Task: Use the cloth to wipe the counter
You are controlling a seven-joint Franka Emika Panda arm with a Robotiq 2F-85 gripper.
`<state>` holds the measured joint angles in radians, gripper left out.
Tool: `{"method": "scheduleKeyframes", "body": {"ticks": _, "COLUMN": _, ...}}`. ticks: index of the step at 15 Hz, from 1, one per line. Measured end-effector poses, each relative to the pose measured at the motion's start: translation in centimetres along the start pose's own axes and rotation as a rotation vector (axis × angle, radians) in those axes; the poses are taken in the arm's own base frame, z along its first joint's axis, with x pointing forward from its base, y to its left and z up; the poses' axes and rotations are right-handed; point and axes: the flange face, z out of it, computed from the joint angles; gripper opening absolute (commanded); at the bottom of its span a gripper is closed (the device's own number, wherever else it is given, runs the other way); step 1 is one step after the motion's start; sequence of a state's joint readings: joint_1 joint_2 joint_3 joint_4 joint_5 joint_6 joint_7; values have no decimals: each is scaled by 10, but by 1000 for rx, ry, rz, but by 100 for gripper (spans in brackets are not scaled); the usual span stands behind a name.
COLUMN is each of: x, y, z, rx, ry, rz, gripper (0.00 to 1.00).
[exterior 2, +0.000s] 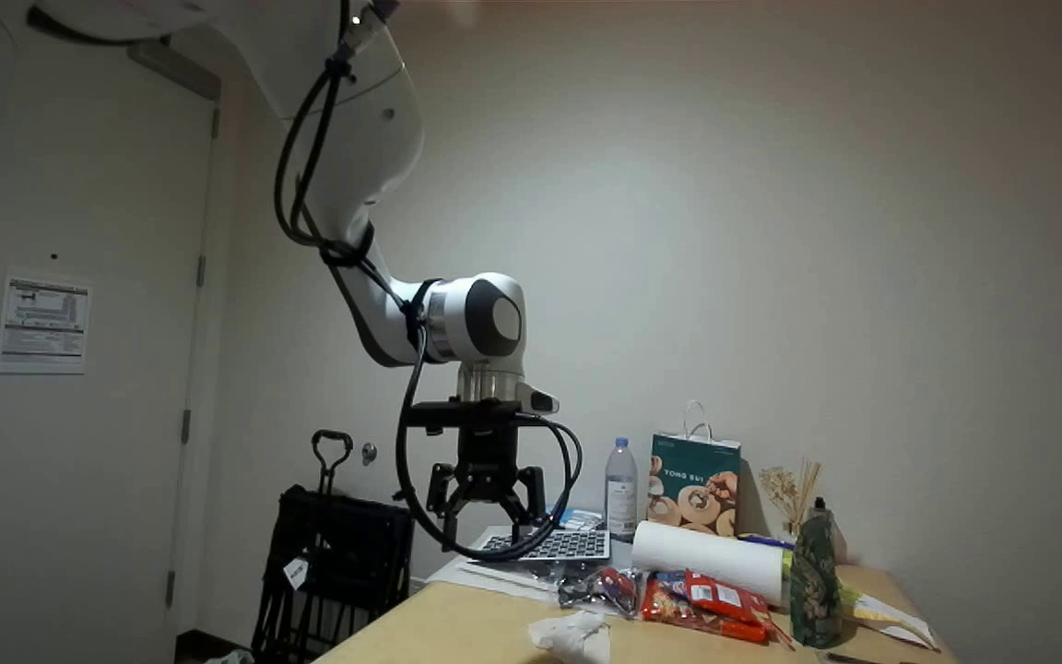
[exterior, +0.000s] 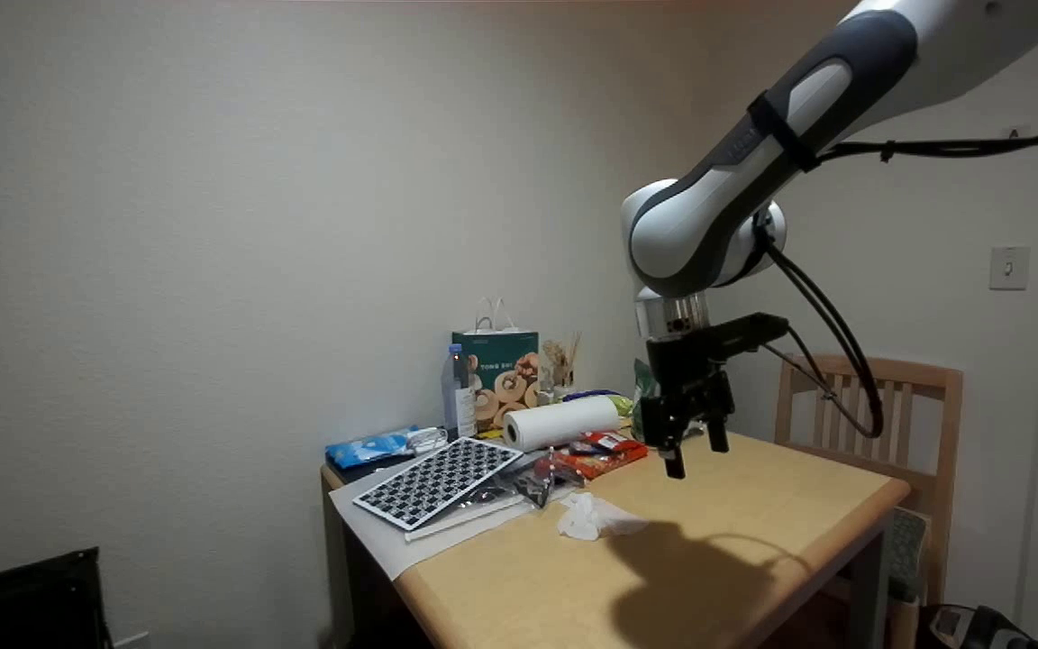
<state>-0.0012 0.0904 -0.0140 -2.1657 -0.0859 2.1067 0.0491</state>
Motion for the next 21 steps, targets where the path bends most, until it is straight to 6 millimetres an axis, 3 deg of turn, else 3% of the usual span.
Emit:
{"method": "scheduleKeyframes", "body": {"ticks": 4, "x": 30, "y": -1, "z": 7, "rx": 25, "ry": 38, "rz": 22, "gripper": 100}}
{"method": "scheduleKeyframes", "body": {"ticks": 11, "x": 41, "y": 1, "z": 10, "rx": 35, "ry": 41, "rz": 39, "gripper": 100}}
{"method": "scheduleKeyframes", "body": {"ticks": 18, "x": 112, "y": 14, "z": 44, "rx": 40, "ry": 40, "rz": 82, "gripper": 100}}
{"method": "scheduleKeyframes", "body": {"ticks": 21, "x": 121, "y": 14, "z": 49, "rx": 40, "ry": 41, "rz": 82, "gripper": 100}}
